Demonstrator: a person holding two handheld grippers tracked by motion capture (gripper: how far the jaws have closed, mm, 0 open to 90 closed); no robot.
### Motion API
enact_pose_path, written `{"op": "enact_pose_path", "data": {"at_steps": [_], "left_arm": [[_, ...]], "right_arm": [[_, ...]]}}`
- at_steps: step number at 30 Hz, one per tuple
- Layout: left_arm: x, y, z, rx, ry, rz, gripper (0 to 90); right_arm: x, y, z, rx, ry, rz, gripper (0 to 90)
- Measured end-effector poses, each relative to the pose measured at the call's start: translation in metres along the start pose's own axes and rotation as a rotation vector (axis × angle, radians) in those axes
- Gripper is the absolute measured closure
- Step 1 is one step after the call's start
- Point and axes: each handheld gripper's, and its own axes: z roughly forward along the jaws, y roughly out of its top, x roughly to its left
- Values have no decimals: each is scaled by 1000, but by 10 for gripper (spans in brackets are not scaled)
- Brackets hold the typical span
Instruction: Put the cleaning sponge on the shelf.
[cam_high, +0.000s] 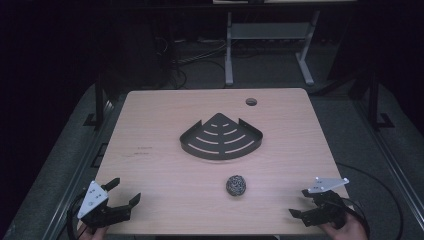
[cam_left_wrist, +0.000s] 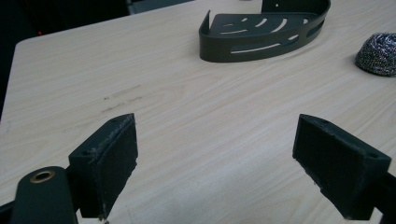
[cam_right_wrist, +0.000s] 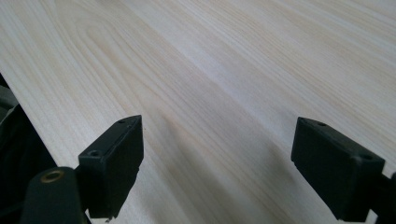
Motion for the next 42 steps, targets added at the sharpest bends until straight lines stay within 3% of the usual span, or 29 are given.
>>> {"op": "enact_pose_path", "data": {"at_steps": [9,13,42], "left_arm": [[-4,0,-2,-3,7,12,133],[-3,-1,-4,-7,2,-3,133],[-4,0,-4,-11,4,4,133]], "right_arm": [[8,14,6,25,8,-63,167],[11,20,6,23,11,-73,167],[30,60,18,67,76,-187,166]]}}
